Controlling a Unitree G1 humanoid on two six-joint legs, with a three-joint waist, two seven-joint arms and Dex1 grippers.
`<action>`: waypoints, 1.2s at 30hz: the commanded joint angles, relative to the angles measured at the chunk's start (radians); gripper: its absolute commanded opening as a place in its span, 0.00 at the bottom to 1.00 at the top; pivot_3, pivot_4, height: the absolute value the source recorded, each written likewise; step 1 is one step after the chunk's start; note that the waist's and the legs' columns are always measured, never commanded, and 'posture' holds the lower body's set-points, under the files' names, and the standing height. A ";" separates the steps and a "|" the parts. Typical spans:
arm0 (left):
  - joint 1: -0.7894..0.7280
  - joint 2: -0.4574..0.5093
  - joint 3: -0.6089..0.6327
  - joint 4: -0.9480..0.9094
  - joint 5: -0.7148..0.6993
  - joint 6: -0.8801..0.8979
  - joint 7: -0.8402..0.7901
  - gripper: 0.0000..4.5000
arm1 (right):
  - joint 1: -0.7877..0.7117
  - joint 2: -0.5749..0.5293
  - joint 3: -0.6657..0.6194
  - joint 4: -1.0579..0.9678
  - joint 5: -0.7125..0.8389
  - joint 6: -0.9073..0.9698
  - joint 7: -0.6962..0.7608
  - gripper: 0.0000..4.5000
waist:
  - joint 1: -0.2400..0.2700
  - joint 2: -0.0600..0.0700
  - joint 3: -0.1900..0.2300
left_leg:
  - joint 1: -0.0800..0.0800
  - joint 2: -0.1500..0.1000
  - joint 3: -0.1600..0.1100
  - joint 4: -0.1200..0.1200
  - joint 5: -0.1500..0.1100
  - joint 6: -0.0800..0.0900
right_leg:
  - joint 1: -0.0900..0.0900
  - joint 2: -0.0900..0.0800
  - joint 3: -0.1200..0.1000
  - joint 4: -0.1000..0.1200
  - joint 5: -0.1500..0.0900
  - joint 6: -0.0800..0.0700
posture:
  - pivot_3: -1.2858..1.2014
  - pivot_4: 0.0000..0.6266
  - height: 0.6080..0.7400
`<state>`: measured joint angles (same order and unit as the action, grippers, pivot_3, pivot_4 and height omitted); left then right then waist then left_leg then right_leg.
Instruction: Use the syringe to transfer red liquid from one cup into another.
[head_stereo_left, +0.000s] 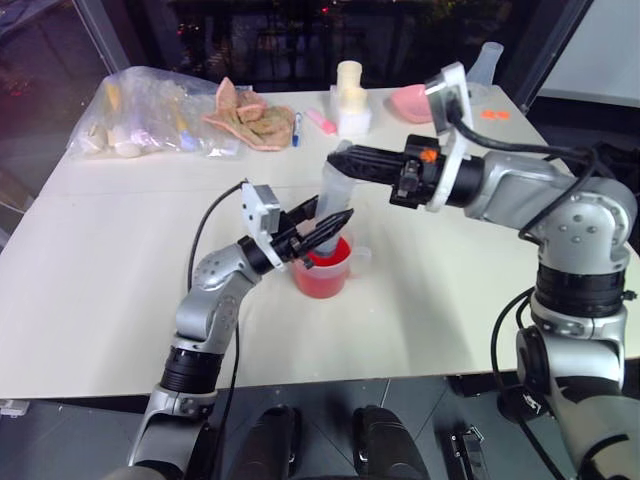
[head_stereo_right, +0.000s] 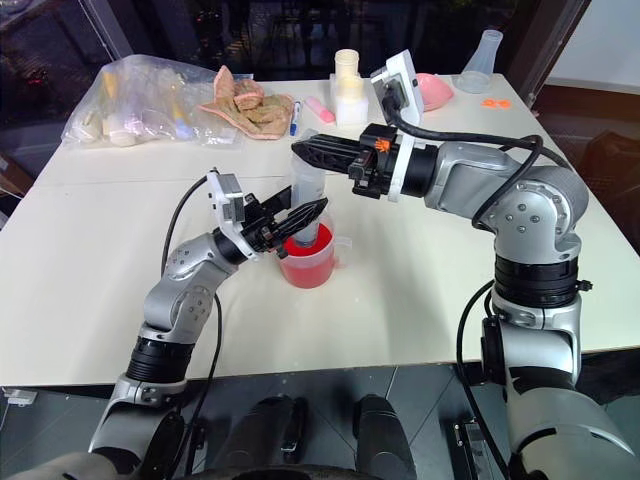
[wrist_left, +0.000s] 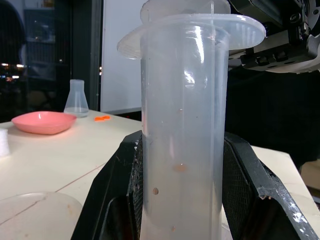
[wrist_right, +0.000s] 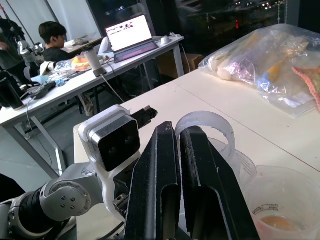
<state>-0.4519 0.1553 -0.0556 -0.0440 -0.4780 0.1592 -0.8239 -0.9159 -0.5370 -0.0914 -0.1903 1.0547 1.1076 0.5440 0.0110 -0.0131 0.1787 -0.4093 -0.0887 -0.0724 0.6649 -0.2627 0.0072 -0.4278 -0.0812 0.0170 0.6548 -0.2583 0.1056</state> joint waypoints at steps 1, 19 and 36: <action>0.008 -0.004 -0.044 0.001 0.022 0.000 -0.012 0.34 | -0.077 0.013 -0.030 -0.032 0.021 -0.035 0.027 0.01 | 0.000 0.000 0.000 | 0.000 0.000 0.000 0.000 0.000 0.000 | 0.000 0.000 0.000 0.000 0.000 0.000 | 0.52 0.24 1.00; 0.048 0.013 -0.068 0.018 0.029 -0.013 -0.015 0.34 | -0.133 0.060 -0.108 0.030 0.082 -0.033 -0.038 0.01 | 0.000 0.000 0.000 | 0.000 0.000 0.000 -0.002 0.000 0.000 | 0.000 0.000 0.000 -0.003 0.000 0.000 | 0.52 0.24 1.00; -0.019 -0.003 -0.022 0.028 0.009 -0.006 0.034 0.34 | -0.068 0.068 -0.095 -0.034 0.126 -0.005 -0.069 0.56 | 0.000 0.000 0.000 | 0.000 0.000 0.000 -0.002 0.000 0.001 | 0.000 0.000 0.000 -0.003 0.000 0.000 | 0.52 0.24 1.00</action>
<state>-0.4649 0.1564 -0.0529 -0.0136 -0.4801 0.1315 -0.7874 -0.9571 -0.4809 -0.1447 -0.1718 1.1429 1.1296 0.4737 0.0111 -0.0130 0.1788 -0.4095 -0.0887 -0.0726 0.6627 -0.2632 0.0080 -0.4275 -0.0813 0.0168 0.6513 -0.2582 0.1055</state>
